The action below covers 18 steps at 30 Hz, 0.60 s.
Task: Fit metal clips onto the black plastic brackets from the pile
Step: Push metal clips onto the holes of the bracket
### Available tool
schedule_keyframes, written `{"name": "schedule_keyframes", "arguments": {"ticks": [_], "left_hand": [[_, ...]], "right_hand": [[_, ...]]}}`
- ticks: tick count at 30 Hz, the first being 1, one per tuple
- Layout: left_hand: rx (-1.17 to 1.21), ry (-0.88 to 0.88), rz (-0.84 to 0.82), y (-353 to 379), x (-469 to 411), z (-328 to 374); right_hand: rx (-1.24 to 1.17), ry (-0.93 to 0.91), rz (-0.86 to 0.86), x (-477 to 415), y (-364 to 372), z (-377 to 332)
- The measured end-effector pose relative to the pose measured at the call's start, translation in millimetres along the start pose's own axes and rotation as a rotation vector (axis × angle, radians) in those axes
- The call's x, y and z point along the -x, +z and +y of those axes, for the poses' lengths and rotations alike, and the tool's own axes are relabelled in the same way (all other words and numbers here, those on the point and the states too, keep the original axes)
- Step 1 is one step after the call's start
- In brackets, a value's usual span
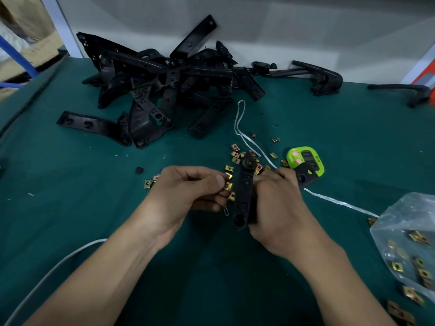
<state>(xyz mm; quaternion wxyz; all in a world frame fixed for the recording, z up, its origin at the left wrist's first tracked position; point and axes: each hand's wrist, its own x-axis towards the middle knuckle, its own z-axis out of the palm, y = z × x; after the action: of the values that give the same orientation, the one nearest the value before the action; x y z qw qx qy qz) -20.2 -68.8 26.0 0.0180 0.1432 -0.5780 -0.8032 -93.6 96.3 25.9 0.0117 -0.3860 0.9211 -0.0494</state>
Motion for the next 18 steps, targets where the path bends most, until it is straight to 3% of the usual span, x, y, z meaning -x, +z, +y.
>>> {"name": "schedule_keyframes", "arguments": {"ticks": [7,18], "left_hand": [[-0.003,0.025,-0.001,0.8,0.4,-0.7],[-0.002,0.059,0.089,2.3,-0.1,-0.7]], "right_hand": [[0.162,-0.018,-0.048,0.9,0.4,0.6],[0.201,0.013,-0.039,1.2,3.6,-1.2]]}}
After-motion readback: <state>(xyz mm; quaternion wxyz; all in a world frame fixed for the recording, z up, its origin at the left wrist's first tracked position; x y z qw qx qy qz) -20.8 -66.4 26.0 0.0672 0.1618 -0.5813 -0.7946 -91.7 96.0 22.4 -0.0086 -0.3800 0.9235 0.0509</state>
